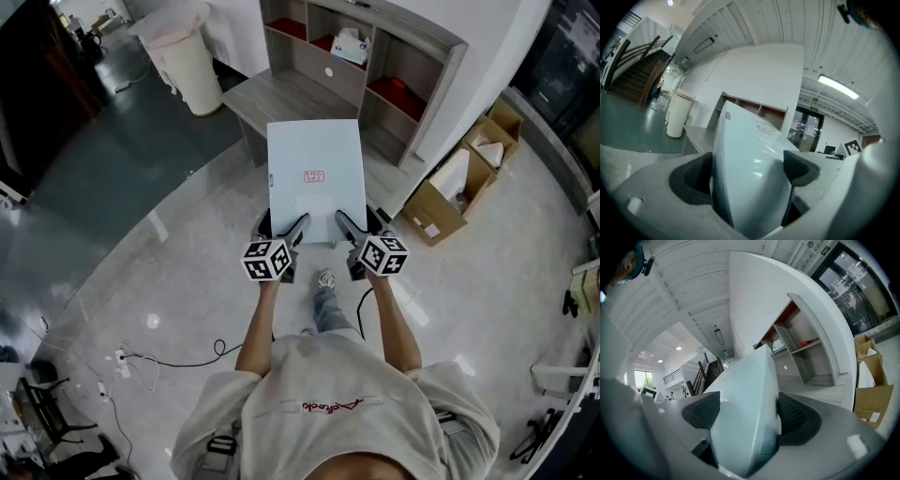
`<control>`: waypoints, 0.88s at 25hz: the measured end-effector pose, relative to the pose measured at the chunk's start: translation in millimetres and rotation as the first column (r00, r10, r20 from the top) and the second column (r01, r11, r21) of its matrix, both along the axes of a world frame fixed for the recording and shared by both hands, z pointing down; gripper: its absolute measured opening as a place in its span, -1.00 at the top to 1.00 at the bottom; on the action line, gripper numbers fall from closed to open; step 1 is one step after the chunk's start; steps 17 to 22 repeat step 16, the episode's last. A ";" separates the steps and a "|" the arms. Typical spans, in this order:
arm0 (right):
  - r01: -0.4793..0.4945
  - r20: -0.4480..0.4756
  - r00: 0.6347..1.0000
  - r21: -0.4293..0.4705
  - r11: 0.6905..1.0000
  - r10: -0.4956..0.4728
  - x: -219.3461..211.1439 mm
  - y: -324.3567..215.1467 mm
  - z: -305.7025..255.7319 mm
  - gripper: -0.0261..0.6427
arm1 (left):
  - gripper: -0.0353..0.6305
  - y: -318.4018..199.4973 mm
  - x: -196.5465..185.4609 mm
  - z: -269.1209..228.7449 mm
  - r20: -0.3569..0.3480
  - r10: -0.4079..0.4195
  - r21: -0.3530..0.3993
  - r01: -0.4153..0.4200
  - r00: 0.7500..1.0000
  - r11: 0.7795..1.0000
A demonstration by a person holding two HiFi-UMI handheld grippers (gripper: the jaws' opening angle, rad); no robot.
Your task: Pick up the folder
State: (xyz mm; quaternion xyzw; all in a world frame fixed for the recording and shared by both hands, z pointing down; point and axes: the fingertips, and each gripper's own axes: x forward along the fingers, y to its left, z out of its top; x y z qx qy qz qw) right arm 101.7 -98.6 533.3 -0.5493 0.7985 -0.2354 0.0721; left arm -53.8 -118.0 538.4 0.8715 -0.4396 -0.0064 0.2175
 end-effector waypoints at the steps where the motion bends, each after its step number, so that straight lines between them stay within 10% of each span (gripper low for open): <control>1: 0.002 0.000 1.000 0.004 1.000 -0.002 -1.4 1.3 -1.4 -0.26 | -0.55 1.7 -1.5 -1.1 -0.001 -0.002 0.002 0.002 1.000 1.000; 22: 0.013 -0.003 1.000 0.017 1.000 -0.013 -21.7 21.6 -8.7 -0.26 | -0.55 23.7 -22.1 -8.2 -0.002 -0.014 0.009 0.014 1.000 1.000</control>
